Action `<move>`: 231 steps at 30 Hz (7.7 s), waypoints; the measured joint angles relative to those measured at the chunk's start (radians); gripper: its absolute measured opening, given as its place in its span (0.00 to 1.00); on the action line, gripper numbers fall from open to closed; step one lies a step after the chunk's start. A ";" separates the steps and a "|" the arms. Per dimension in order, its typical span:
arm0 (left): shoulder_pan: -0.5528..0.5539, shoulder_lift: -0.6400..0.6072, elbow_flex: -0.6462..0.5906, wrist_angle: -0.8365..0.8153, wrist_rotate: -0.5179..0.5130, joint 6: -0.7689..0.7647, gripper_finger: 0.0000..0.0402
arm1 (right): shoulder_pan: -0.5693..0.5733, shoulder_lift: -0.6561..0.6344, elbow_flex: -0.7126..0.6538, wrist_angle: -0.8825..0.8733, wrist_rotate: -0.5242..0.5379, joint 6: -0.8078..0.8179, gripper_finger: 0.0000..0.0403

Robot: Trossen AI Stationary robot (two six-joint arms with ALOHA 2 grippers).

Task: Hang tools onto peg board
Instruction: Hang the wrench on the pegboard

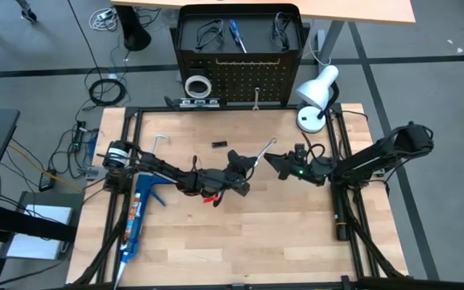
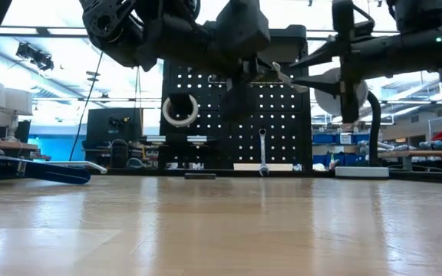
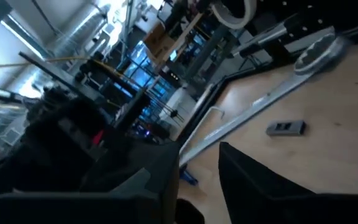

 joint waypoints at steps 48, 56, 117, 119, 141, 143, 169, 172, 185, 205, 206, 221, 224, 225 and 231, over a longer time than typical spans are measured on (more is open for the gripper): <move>-0.002 -0.001 0.003 0.069 -0.069 0.066 0.04 | -0.060 0.260 0.101 0.348 -0.078 -0.038 0.21; -0.004 -0.001 0.001 0.069 -0.083 0.065 0.04 | -0.063 0.260 0.100 0.352 -0.059 -0.023 0.26; -0.094 0.001 -0.099 -0.007 -0.215 -0.720 0.47 | -0.100 0.259 0.101 0.235 -0.119 -0.099 0.05; -0.093 0.001 -0.108 -0.008 -0.201 -0.764 0.47 | -0.109 0.259 0.101 0.192 -0.122 -0.101 0.05; 0.002 -0.018 -0.138 -0.102 0.156 -1.183 0.47 | -0.205 0.012 0.101 -0.241 -0.146 -0.339 0.06; 0.004 -0.018 -0.138 -0.105 0.166 -1.191 0.47 | -0.214 -0.033 0.101 -0.299 -0.144 -0.352 0.06; 0.166 -0.020 -0.137 0.004 0.679 -1.454 0.47 | -0.152 -0.149 0.101 -0.750 -0.539 -0.602 0.06; 0.175 -0.020 -0.135 0.048 0.708 -1.469 0.47 | -0.112 -0.149 0.101 -0.718 -0.530 -0.635 0.06; 0.177 -0.020 -0.033 0.030 0.814 -1.496 0.44 | -0.061 -0.049 0.101 -0.498 -0.486 -0.673 0.06; 0.177 -0.019 -0.021 0.032 0.793 -1.445 0.03 | -0.052 -0.016 0.101 -0.460 -0.469 -0.675 0.26; 0.177 -0.019 -0.021 0.034 0.791 -1.445 0.03 | -0.052 -0.026 0.101 -0.465 -0.473 -0.677 0.28; 0.182 -0.019 -0.021 0.126 0.790 -1.470 0.03 | -0.026 -0.094 0.101 -0.615 -0.474 -0.651 0.44; 0.182 -0.019 -0.021 0.139 0.788 -1.471 0.03 | -0.023 -0.093 0.101 -0.615 -0.449 -0.650 0.42; 0.182 -0.019 -0.021 0.138 0.787 -1.471 0.03 | -0.023 -0.093 0.101 -0.615 -0.444 -0.650 0.41; 0.182 -0.019 -0.021 0.139 0.764 -1.468 0.03 | -0.023 -0.093 0.101 -0.615 -0.440 -0.650 0.33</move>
